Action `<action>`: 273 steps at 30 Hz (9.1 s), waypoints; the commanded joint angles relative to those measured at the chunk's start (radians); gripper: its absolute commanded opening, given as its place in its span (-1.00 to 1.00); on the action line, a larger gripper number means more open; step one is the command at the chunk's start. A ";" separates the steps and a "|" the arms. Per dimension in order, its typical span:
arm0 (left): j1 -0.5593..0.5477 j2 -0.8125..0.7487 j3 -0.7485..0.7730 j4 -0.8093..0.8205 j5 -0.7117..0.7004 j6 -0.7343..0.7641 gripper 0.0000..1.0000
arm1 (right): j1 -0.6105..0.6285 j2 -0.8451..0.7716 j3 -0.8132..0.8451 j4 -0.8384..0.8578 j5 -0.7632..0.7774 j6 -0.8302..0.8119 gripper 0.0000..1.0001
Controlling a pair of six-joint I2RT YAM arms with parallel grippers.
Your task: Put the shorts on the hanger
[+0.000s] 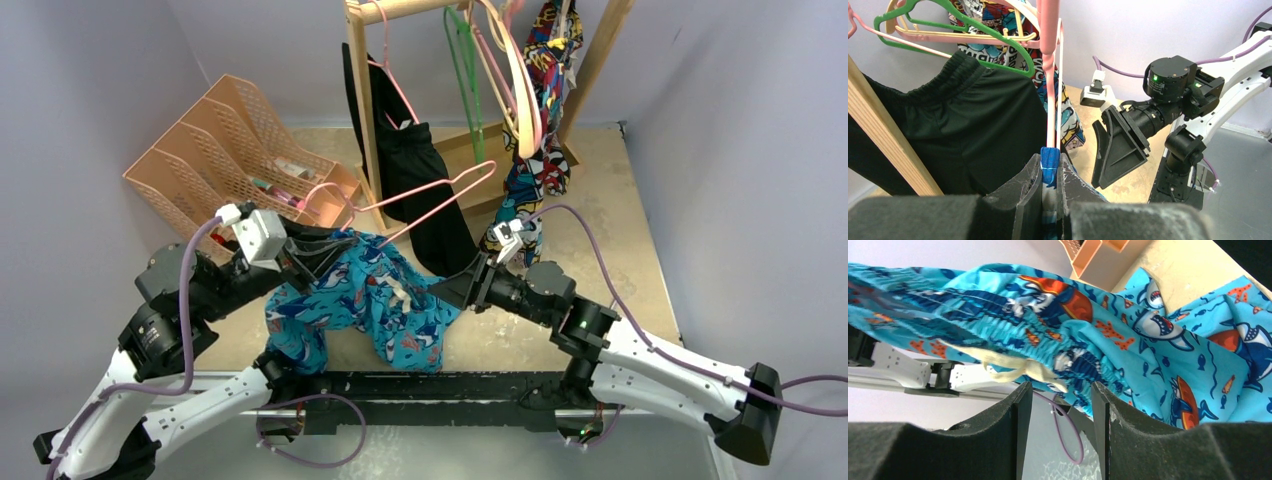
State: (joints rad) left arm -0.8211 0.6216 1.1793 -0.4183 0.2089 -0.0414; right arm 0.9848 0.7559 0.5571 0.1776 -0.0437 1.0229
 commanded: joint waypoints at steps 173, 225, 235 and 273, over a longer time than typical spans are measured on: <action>-0.001 0.421 -0.025 0.306 -0.316 -0.263 0.42 | 0.013 -0.061 1.005 -1.328 0.168 -0.470 -1.00; -0.001 0.453 -0.191 0.354 -0.738 -0.304 -0.77 | 0.012 0.202 1.339 -1.313 0.452 -0.572 -1.00; -0.001 0.494 -0.183 0.358 -0.693 -0.321 -0.75 | 0.013 0.251 1.488 -1.317 0.454 -0.591 -1.00; -0.001 0.392 -0.186 0.328 -0.552 -0.420 -0.35 | 0.012 0.495 1.620 -0.957 0.629 -1.049 -1.00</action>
State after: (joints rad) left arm -0.8253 1.0752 0.9833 -0.1146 -0.4023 -0.4091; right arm 0.9947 1.2201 2.1227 -0.9619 0.5838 0.0502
